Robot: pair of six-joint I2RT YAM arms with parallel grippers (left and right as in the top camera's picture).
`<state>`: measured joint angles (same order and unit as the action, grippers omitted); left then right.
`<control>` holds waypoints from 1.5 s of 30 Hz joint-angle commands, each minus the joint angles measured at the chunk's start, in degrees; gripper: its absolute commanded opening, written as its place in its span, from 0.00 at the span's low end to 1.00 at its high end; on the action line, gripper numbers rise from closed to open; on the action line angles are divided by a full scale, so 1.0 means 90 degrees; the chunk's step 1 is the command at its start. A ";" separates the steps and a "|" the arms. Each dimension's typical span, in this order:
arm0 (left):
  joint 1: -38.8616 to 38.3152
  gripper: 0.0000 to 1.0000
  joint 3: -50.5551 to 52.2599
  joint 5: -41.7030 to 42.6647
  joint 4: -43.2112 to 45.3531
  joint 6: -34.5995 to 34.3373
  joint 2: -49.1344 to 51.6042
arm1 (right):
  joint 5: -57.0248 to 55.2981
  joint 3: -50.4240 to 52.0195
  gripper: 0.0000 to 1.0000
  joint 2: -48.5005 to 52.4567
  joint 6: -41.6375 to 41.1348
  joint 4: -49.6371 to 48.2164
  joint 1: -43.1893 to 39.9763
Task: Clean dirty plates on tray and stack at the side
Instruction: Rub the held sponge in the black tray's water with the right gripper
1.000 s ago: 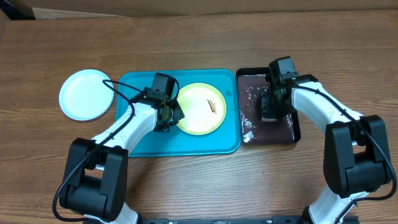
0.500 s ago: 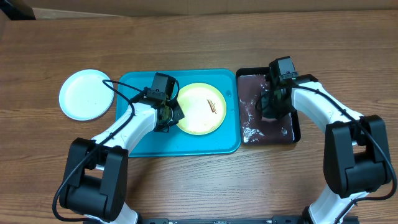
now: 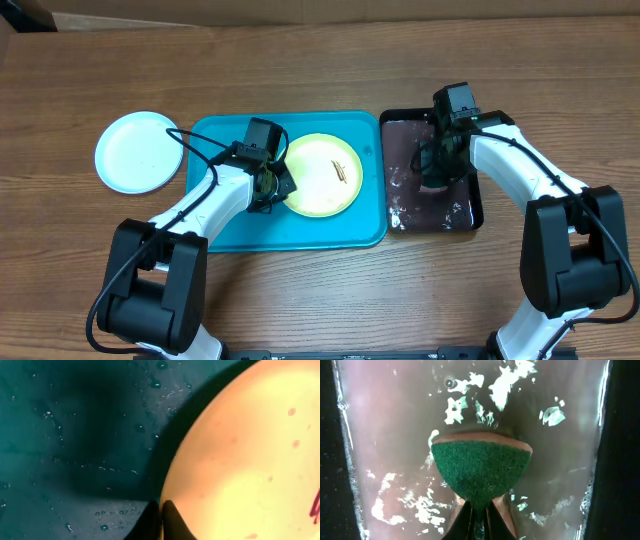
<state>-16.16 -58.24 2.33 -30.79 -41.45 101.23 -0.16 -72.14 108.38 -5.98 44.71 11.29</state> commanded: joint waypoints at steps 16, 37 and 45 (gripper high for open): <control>-0.0053 0.04 -0.0078 0.0000 0.0000 0.0085 0.0075 | 0.0027 -0.0372 0.12 0.0007 0.0002 0.0712 -0.0005; -0.0053 0.04 -0.0078 0.0000 -0.0002 0.0085 0.0075 | 0.0027 0.0189 0.24 0.0034 0.0000 0.0075 -0.0005; -0.0053 0.09 -0.0078 0.0000 -0.0002 0.0085 0.0075 | 0.0024 -0.0549 0.04 -0.0061 0.0012 0.0610 -0.0005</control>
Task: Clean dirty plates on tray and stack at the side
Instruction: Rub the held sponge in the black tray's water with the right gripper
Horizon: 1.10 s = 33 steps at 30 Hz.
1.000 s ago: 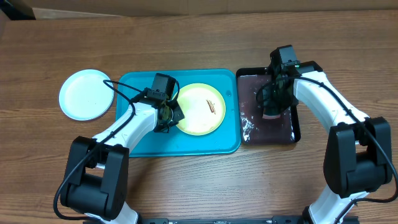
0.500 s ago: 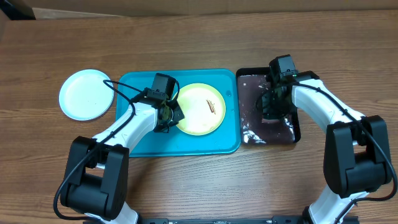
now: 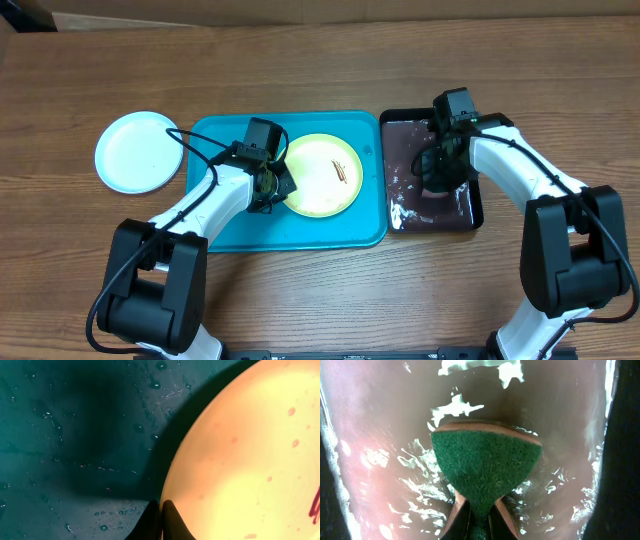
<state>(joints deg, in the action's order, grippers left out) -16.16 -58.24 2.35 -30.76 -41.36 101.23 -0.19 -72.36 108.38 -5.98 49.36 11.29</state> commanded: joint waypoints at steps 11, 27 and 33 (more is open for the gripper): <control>-0.0051 0.15 -0.0078 0.0002 0.0022 0.0073 0.0075 | 0.0027 -0.1872 0.04 -0.0219 0.0051 0.1647 -0.0005; 0.0049 0.04 -0.0078 0.0709 0.0185 -0.0114 0.0073 | 0.0051 -0.1831 0.04 -0.0214 0.0228 0.1744 -0.0002; 0.0058 0.09 -0.0078 0.0850 0.0112 -0.0362 0.0073 | 0.0027 -0.1831 0.04 -0.0214 0.0656 0.1751 0.0090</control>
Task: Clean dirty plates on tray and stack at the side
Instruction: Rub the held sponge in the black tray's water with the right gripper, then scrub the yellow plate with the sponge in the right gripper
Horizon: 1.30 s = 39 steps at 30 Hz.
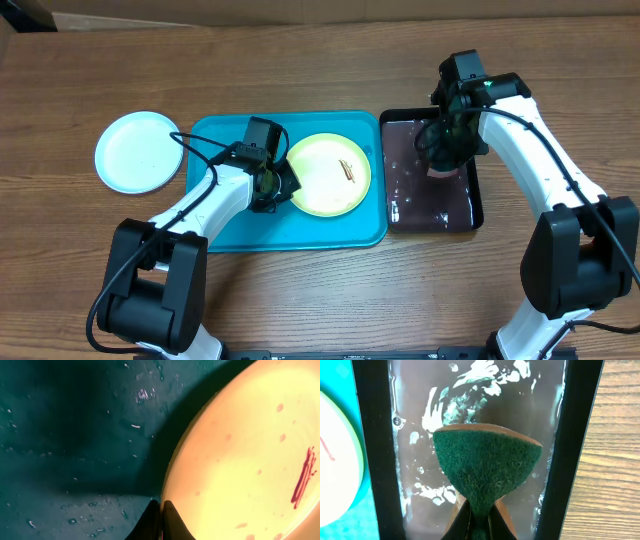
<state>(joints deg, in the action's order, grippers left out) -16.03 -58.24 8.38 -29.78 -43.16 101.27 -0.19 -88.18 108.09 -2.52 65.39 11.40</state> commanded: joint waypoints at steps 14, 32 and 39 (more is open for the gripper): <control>0.0153 0.04 -0.0078 0.0243 -0.0425 -0.0168 0.0068 | -0.0369 -0.0073 0.04 -0.0182 0.0287 -0.0112 0.0593; 0.0158 0.04 -0.0078 0.0240 -0.0228 -0.0253 0.0068 | -0.1309 0.1209 0.04 -0.0182 0.0282 -0.1411 0.0697; 0.0153 0.04 -0.0078 0.0238 -0.0211 -0.0248 0.0068 | -0.1406 0.1137 0.04 -0.0221 0.0284 -0.1620 0.0697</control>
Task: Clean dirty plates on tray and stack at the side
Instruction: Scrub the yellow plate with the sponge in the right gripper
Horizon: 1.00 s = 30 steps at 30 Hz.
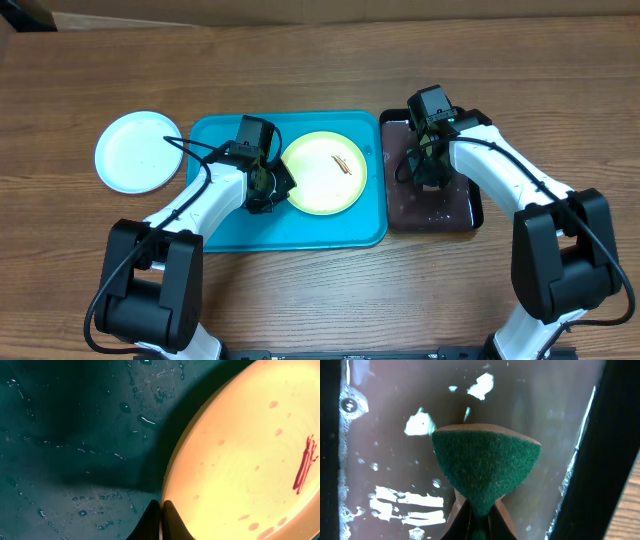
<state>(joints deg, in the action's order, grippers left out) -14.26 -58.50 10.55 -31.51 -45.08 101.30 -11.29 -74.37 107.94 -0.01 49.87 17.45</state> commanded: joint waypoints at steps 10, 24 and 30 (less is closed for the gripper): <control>-0.0044 0.04 -0.0049 -0.0049 0.0005 -0.0036 0.0066 | 0.1401 -0.2344 0.04 -0.0221 0.0007 0.1545 0.0165; -0.0056 0.04 -0.0049 -0.0049 0.0000 -0.0012 0.0066 | 0.0578 -0.2149 0.04 0.0097 0.0010 0.0277 0.1700; -0.0097 0.04 -0.0049 -0.0056 0.0000 0.0010 0.0066 | -0.0534 -0.2149 0.04 0.0736 0.0010 0.0032 0.2319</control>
<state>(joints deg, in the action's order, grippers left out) -14.28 -58.50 10.52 -31.46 -45.08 101.30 -7.81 -94.00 110.96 0.03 50.70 36.34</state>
